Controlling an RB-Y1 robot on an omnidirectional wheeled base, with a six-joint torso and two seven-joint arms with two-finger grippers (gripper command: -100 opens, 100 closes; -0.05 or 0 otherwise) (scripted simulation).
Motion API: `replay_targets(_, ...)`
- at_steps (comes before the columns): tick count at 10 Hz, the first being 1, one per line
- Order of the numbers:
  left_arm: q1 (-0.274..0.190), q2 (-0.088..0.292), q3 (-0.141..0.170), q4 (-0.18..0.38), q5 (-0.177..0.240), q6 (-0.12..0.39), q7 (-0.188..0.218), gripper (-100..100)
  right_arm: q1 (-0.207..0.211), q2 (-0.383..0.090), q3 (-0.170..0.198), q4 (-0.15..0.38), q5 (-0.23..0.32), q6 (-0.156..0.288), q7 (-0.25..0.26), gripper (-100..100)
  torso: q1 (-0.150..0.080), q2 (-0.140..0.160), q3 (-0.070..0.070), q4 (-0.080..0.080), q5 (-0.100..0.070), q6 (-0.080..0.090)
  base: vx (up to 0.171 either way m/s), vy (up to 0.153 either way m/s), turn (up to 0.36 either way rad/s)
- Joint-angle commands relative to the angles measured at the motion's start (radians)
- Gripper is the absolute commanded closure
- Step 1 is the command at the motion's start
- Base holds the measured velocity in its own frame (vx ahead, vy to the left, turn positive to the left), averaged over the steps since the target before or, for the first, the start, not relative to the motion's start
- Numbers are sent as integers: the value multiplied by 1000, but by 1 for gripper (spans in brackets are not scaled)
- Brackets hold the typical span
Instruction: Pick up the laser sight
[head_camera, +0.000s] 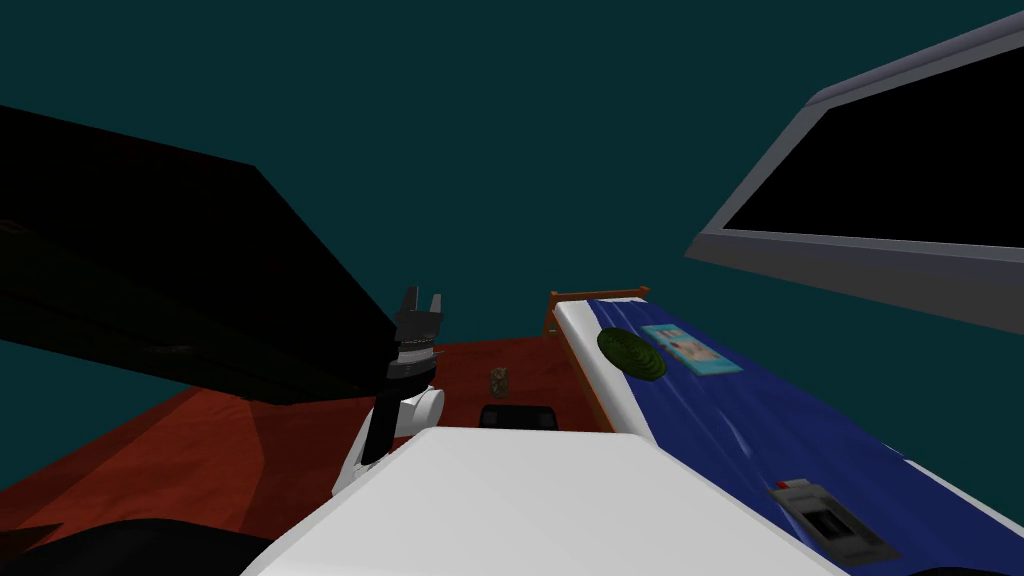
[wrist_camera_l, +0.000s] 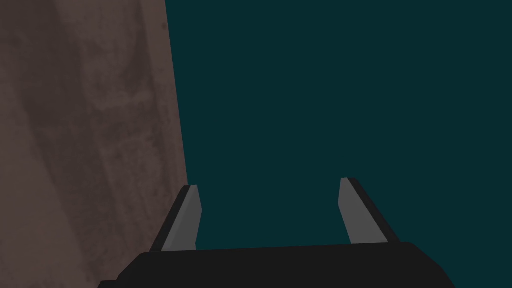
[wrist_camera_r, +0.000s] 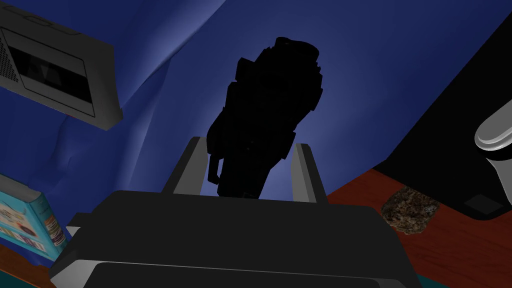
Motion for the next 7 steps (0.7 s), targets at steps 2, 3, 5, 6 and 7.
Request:
replay_targets(2,0,0,0,0,0,0,0,0,0,0,0,0,0,0,0,100,0,0,0,0,0,0,0,0,0)
replay_targets(3,0,0,0,0,0,0,0,0,0,0,0,0,0,1,0,100,-1,0,0,0,0,0,0,0,0)
replay_targets(5,0,0,0,0,0,0,0,0,6,-29,-4,-18,-5,-2,-9,100,-1,0,0,0,-1,0,-4,4,-44)
replay_targets(6,0,0,0,0,0,0,0,0,12,-47,-9,-31,-8,-5,-15,100,0,0,0,0,0,1,-15,24,-87)
replay_targets(7,0,0,0,0,0,0,0,0,18,-66,-14,-43,-11,-7,-21,100,1,1,0,0,0,1,-15,27,-61)
